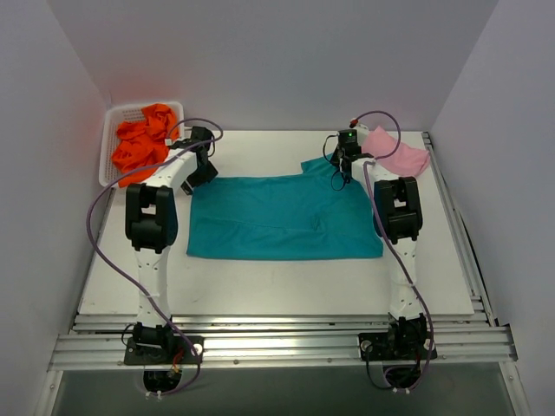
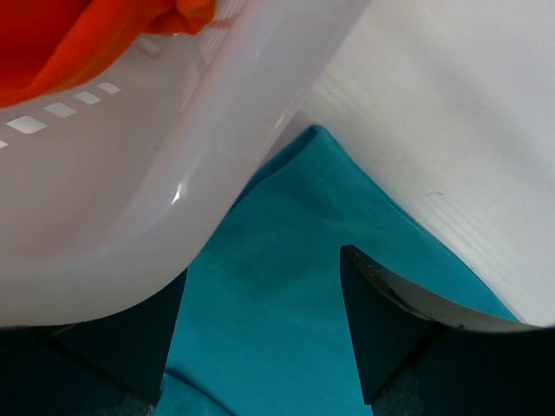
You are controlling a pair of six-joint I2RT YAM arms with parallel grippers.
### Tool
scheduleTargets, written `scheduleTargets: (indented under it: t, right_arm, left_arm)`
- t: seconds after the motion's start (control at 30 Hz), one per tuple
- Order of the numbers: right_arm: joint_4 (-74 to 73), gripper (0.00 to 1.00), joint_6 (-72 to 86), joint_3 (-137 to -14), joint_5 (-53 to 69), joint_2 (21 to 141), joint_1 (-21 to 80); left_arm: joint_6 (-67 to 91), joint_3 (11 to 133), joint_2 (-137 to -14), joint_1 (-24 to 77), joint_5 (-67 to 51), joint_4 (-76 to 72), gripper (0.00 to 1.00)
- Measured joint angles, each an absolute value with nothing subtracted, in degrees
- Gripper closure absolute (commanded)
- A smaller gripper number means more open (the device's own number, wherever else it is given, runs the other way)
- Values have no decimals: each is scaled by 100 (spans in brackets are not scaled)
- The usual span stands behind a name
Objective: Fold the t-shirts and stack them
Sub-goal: Grap the side of the flattened tshirt furthest away from the robot with both arms
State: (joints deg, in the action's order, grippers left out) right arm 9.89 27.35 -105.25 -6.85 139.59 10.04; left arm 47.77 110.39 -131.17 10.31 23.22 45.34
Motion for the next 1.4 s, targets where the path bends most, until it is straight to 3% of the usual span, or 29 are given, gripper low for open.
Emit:
scheduleTargets:
  t: [0.2,0.37,0.6,0.8,1.07,1.4]
  right_arm:
    - [991,100,2742,-10525,-620,13959,980]
    - [993,100,2759,-10525,-607,13959,976]
    - [993,100,2764,-10525,-567,13959,963]
    - [996,100,2797,-10525,-484,13959,937]
    - [996,100,2803,-10525,-464,13959,932]
    - [998,100,2805,-10525,-460,13959,930]
  left_arm:
    - [4842,11091,-13174,1035,2781,4862,24]
    - [4637,10092,-12462,1120,3024,4112,22]
    - [4309,10460,-11778,1391,2746,3190,22]
    - [4165,11397,-12158,1553,2587,2945,21]
    - [4082,12049,-13668,1004,2259,3011,23]
    - [4025,11701,-13767,740,2069,3030,23]
